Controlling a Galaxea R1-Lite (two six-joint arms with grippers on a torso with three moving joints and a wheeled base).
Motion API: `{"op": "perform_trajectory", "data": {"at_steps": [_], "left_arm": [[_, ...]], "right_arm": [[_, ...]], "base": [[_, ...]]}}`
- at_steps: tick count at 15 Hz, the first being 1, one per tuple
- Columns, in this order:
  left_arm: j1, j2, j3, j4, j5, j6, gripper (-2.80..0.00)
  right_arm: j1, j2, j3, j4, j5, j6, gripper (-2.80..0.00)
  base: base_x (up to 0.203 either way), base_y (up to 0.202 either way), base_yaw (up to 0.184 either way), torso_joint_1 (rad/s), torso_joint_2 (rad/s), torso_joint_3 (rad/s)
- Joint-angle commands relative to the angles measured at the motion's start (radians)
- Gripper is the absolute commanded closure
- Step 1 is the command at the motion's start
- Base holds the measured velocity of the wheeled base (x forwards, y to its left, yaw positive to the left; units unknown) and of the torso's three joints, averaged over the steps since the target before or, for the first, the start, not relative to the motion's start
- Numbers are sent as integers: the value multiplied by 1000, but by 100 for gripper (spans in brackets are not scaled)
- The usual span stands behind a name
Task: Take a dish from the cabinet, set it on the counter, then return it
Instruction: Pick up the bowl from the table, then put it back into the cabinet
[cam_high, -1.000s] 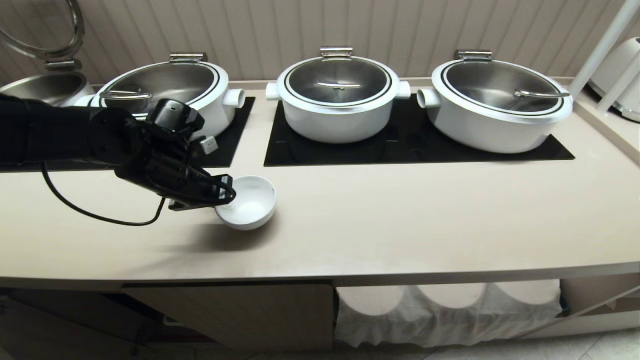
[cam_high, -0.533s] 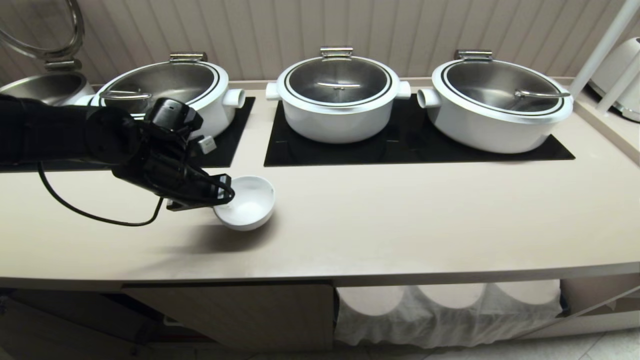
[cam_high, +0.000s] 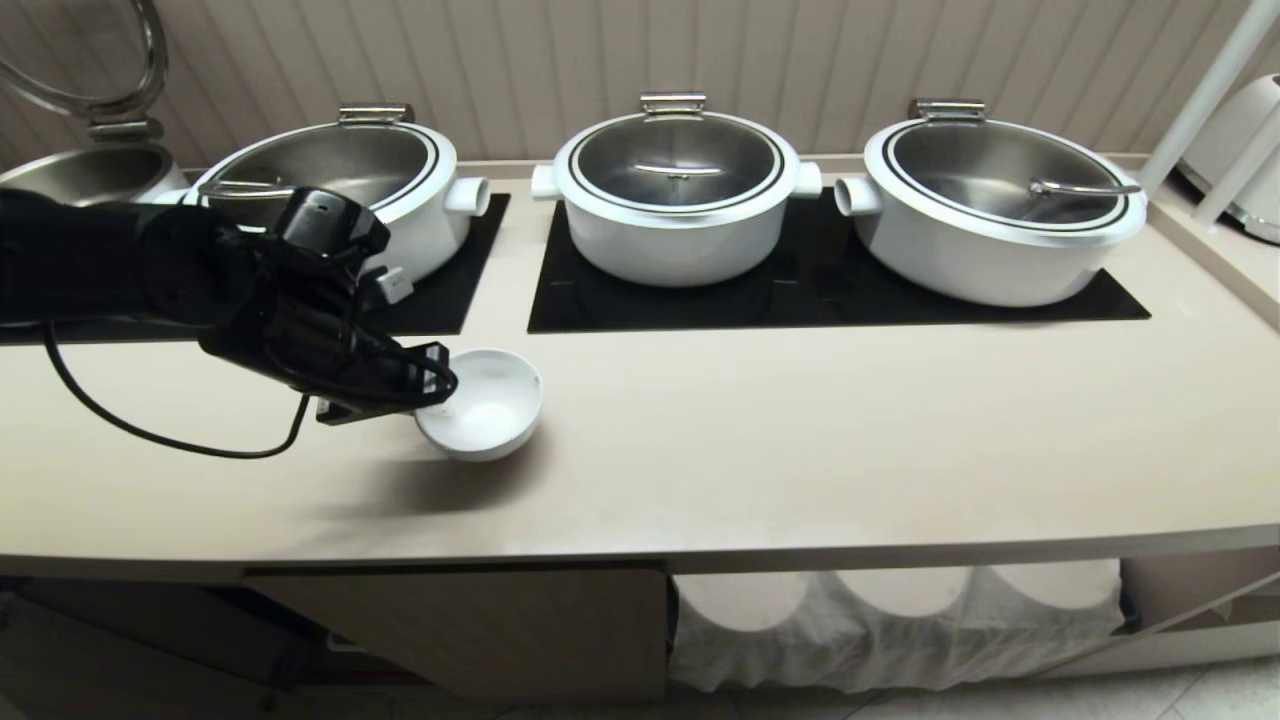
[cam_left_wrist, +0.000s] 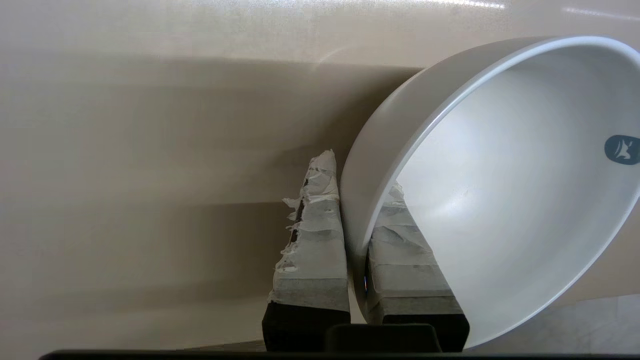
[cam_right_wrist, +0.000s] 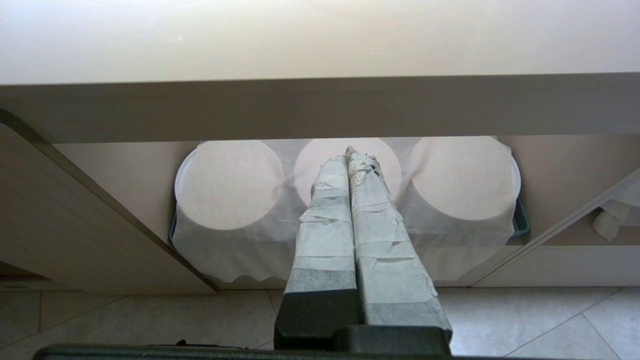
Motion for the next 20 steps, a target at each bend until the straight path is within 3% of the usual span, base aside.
{"op": "perform_trajectory", "data": {"at_steps": [1, 4, 15, 20], "left_arm": [[2, -36, 24, 2, -1, -14, 0], [3, -62, 46, 5, 0, -75, 0], [18, -242, 244, 7, 0, -194, 0], [13, -366, 383, 4, 3, -199, 0]], "right_arm": [[0, 0, 0, 0, 0, 0, 0], [1, 0, 0, 0, 0, 0, 0], [1, 0, 0, 0, 0, 0, 0], [0, 0, 0, 0, 0, 0, 0]], "base": [[0, 0, 0, 0, 0, 0], [0, 0, 0, 0, 0, 0], [0, 0, 0, 0, 0, 0], [0, 0, 0, 0, 0, 0]]}}
